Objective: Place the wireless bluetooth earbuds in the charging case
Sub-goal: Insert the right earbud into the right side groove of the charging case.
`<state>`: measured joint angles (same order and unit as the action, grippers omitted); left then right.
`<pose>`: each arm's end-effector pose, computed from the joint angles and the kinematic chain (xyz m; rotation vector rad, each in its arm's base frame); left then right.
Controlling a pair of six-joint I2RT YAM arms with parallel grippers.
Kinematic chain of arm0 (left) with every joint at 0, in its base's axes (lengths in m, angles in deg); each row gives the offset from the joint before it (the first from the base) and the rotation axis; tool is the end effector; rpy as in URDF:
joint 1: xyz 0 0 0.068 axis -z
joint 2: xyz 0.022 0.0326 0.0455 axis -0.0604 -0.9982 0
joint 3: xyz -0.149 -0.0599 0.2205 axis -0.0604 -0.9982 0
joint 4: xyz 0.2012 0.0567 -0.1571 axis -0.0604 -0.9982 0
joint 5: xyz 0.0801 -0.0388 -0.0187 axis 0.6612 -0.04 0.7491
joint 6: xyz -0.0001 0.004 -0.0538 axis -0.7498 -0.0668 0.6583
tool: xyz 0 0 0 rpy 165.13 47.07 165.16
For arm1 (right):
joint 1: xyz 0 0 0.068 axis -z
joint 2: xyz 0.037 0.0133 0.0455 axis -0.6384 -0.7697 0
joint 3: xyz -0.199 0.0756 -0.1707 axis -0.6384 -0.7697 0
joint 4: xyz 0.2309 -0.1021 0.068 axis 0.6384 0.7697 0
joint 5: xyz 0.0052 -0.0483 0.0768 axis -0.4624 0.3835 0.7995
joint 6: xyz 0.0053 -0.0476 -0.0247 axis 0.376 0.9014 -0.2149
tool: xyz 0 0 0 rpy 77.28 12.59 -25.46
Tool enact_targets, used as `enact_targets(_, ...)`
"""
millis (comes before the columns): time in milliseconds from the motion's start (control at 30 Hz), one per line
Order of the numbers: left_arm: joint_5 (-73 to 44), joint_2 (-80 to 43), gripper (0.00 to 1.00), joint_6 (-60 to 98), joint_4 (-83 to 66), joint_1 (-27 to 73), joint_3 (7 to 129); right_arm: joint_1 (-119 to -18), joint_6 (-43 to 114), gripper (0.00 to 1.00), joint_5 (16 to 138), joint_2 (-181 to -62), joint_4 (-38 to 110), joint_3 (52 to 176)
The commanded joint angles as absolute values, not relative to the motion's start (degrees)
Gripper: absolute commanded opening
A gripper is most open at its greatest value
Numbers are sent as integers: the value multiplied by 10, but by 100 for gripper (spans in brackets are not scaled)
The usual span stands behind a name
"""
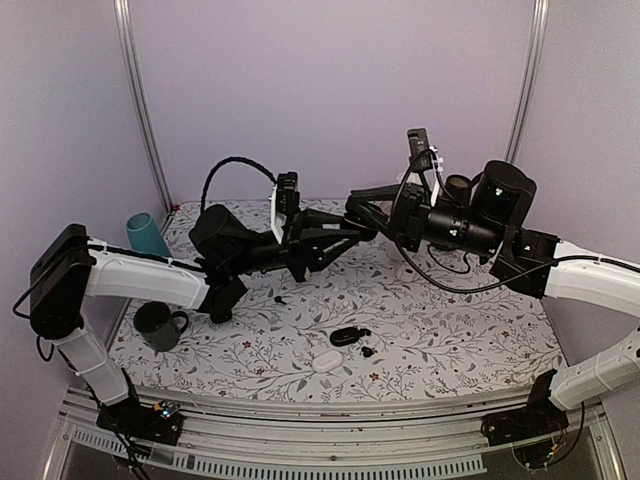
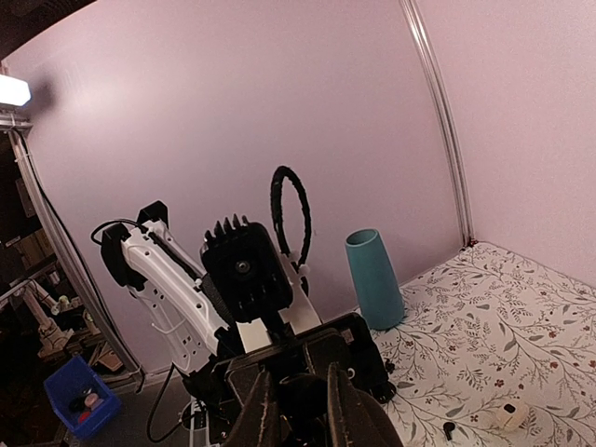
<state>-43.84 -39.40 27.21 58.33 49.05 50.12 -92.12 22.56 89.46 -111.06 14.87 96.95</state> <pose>0.2029 -0.3002 0.3057 0.9499 0.9261 -1.4399 0.1679 0.2387 0.3844 -0.7428 1.3869 1.2644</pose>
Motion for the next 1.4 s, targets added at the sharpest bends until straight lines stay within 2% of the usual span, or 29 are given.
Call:
enact_targets(0, -460, -392, 0, 259, 592, 500, 518, -919, 229, 7, 895, -1122, 155, 983)
enact_targets(1367, -413, -367, 0, 279, 663, 502, 519, -918, 228, 7, 879, -1127, 169, 962)
